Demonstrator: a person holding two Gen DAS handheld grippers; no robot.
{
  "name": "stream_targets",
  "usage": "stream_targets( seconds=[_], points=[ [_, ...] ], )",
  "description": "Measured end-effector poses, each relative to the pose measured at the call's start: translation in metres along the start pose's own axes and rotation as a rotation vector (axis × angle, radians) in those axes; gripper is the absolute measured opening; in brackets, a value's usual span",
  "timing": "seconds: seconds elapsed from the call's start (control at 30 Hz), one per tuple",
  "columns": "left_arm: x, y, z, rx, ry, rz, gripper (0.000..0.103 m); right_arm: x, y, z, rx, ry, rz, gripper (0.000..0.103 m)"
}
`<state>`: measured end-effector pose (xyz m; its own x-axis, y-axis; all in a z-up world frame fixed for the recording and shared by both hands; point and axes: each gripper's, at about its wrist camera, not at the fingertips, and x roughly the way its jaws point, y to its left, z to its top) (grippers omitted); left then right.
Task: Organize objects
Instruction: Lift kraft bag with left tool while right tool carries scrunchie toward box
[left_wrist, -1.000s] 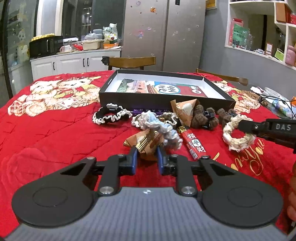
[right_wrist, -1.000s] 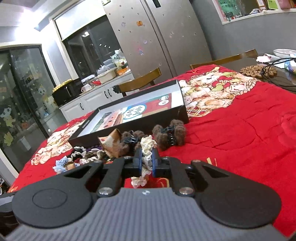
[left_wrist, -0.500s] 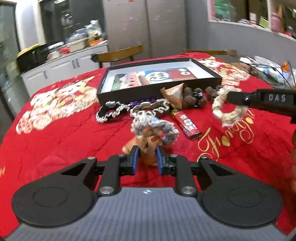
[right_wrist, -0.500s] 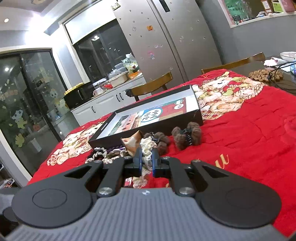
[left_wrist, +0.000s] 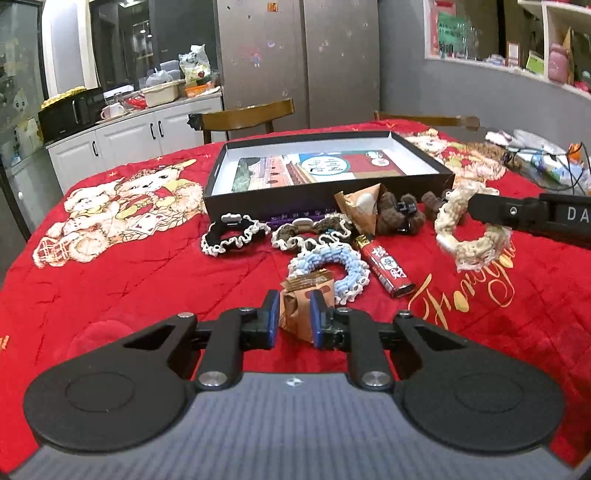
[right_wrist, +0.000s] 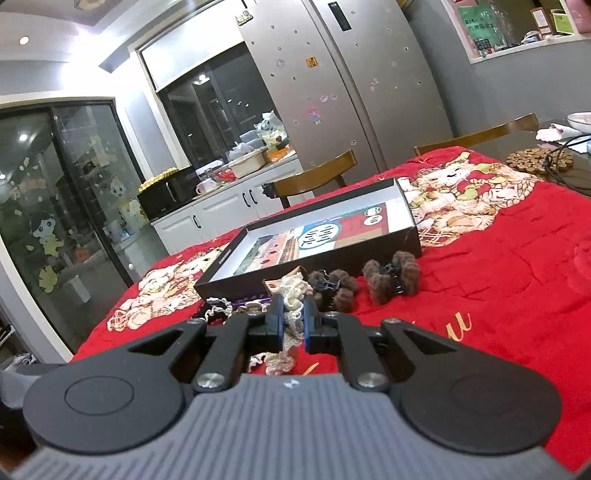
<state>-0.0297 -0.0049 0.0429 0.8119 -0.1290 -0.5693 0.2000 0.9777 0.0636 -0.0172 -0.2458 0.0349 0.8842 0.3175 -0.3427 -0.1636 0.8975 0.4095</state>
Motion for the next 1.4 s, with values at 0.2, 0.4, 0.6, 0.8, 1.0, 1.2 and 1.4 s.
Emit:
stream_targets(
  seconds=[0.2,0.4,0.6,0.8,1.0,1.2,1.4],
  points=[
    [0.012,-0.01,-0.006,0.046,-0.013,0.055,0.056,0.002,-0.006,-0.004,0.02,0.024,0.0,0.012],
    [0.036,-0.009,-0.007,-0.003,0.045,-0.022,0.067,0.006,-0.013,-0.004,0.038,0.031,-0.011,0.012],
    [0.044,-0.008,-0.01,-0.051,0.025,0.033,0.039,0.009,-0.023,-0.004,0.056,0.038,-0.035,0.012],
    [0.038,-0.004,-0.01,-0.095,0.026,0.039,0.038,0.01,-0.025,-0.003,0.061,0.038,-0.036,0.012],
    [0.021,0.0,-0.01,-0.113,0.004,0.057,0.038,0.005,-0.019,0.0,0.047,0.025,-0.02,0.012],
    [0.001,0.007,0.001,-0.118,-0.051,0.078,0.038,0.004,-0.008,0.004,0.032,0.017,0.012,0.012],
    [-0.005,0.011,0.015,-0.115,-0.069,0.062,0.038,0.008,0.005,0.014,0.016,0.016,0.044,0.012]
  ],
)
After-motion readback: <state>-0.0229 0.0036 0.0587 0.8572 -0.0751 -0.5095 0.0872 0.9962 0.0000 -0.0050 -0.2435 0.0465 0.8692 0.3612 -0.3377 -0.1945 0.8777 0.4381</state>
